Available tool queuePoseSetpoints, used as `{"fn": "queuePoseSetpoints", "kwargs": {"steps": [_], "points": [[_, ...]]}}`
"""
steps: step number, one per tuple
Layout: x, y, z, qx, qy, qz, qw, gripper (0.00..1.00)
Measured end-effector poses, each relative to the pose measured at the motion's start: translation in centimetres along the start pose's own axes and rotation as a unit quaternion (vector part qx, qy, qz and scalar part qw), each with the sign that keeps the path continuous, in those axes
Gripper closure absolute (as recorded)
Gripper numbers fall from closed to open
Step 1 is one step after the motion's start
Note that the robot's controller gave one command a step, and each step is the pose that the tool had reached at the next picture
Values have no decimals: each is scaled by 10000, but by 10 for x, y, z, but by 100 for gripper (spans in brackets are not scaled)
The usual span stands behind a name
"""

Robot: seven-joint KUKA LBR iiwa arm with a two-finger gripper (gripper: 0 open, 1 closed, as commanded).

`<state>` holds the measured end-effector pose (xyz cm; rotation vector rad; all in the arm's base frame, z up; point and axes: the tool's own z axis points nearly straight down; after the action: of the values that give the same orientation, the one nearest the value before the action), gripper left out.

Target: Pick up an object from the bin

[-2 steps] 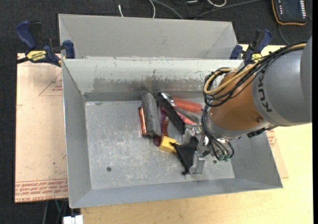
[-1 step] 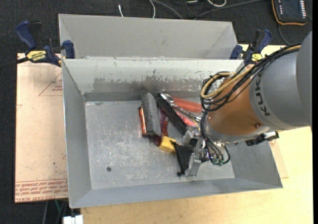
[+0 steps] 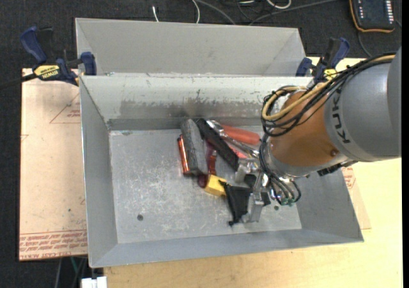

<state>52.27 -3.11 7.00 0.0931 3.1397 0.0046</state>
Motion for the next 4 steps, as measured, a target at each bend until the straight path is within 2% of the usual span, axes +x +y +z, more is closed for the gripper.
{"fn": "queuePoseSetpoints", "kwargs": {"steps": [1, 2, 3, 4], "points": [[12, 7, 0, -9, -45, 582, 9983, 0], [0, 1, -1, -8, -12, 45, 10000, 100], [0, 1, -3, -8, -10, 45, 10000, 100], [0, 1, -22, -10, -9, 44, 10000, 100]]}}
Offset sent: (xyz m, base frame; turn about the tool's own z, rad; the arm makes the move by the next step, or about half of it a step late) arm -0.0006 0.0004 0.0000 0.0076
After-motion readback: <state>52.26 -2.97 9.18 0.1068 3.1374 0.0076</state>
